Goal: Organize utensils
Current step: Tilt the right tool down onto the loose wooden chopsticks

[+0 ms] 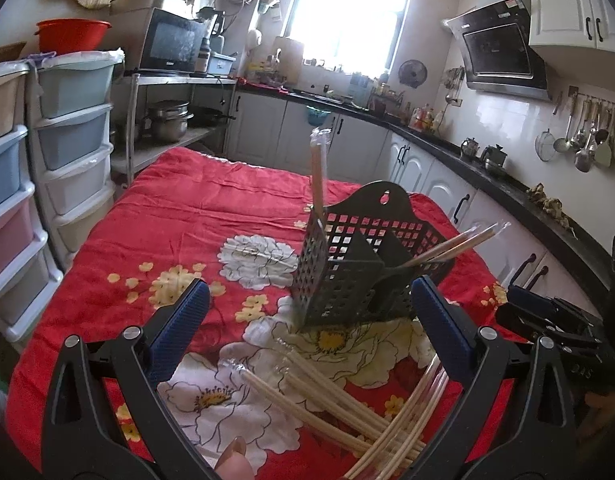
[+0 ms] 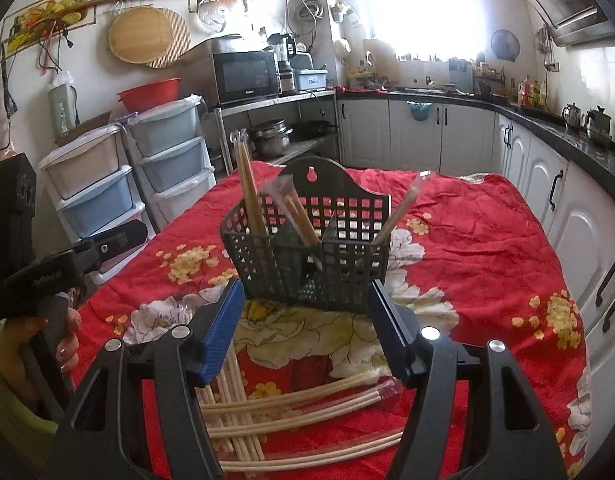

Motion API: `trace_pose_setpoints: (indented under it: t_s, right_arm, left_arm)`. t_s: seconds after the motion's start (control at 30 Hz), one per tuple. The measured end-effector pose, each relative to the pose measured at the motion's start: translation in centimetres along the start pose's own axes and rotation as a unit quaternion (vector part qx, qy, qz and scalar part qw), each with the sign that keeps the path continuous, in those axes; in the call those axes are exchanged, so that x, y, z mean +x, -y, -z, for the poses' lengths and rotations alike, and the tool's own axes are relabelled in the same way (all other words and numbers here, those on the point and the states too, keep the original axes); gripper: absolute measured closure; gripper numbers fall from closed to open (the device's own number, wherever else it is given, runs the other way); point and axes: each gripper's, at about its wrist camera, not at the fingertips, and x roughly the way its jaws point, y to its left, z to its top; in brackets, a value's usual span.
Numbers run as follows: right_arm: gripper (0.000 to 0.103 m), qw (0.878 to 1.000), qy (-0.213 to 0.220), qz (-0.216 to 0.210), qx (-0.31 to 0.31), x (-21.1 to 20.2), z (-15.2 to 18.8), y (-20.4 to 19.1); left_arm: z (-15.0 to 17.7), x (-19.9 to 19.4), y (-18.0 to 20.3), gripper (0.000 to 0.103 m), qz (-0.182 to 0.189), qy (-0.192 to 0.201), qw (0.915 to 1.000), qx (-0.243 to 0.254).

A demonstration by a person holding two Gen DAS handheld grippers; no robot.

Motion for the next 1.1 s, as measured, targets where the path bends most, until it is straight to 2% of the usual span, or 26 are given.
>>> trace_pose_setpoints:
  t_s: [0.5,0.87,1.1]
  right_arm:
    - [0.041,0.999,-0.034,0.002,0.009,1.1,2.1,0.4]
    - [0.041,0.996,-0.082,0.012,0.029,3.4,3.8,1.7]
    - [0.042,0.992,-0.113,0.019,0.055,4.8,4.6,3.5]
  left_arm:
    - [2.1,1.0,-1.3,0.01,-0.01,-0.036,0.9992,-0.013]
    - [4.8,3.3,-2.3,0.01,-0.008,-0.098,0.9947,-0.029]
    - [6.0,4.5,-3.3,0.012,0.006,-0.129,0.9898,-0.059]
